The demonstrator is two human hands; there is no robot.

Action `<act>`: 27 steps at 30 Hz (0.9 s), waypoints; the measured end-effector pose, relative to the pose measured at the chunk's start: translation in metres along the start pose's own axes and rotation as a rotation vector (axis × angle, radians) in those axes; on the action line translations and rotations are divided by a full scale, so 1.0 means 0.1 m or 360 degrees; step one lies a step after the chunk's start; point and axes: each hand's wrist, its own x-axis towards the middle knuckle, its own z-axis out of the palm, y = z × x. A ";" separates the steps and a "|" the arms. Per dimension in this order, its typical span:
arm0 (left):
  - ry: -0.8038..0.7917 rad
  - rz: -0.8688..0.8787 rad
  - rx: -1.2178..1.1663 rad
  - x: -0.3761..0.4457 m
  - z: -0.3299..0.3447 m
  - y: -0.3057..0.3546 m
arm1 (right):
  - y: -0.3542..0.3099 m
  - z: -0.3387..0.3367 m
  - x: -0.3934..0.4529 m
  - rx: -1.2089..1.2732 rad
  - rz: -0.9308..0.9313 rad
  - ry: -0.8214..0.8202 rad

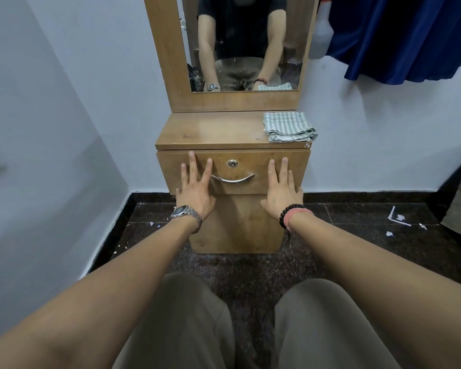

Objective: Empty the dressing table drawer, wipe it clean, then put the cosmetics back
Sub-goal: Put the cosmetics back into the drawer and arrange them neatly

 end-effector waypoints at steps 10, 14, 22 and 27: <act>-0.0064 -0.0078 0.0004 0.13 0.00 0.05 | 0.01 -0.03 0.20 0.0003 0.0040 -0.0089; -0.0064 -0.0105 -0.0024 0.14 0.02 0.10 | -0.02 -0.03 0.23 -0.0005 0.0056 -0.0093; -0.0041 -0.0121 0.0003 0.14 0.04 0.09 | -0.01 -0.06 0.29 -0.0050 0.0052 -0.0133; -0.0026 -0.0098 0.0088 0.07 -0.07 0.08 | -0.04 -0.13 0.21 -0.0078 0.0024 -0.0125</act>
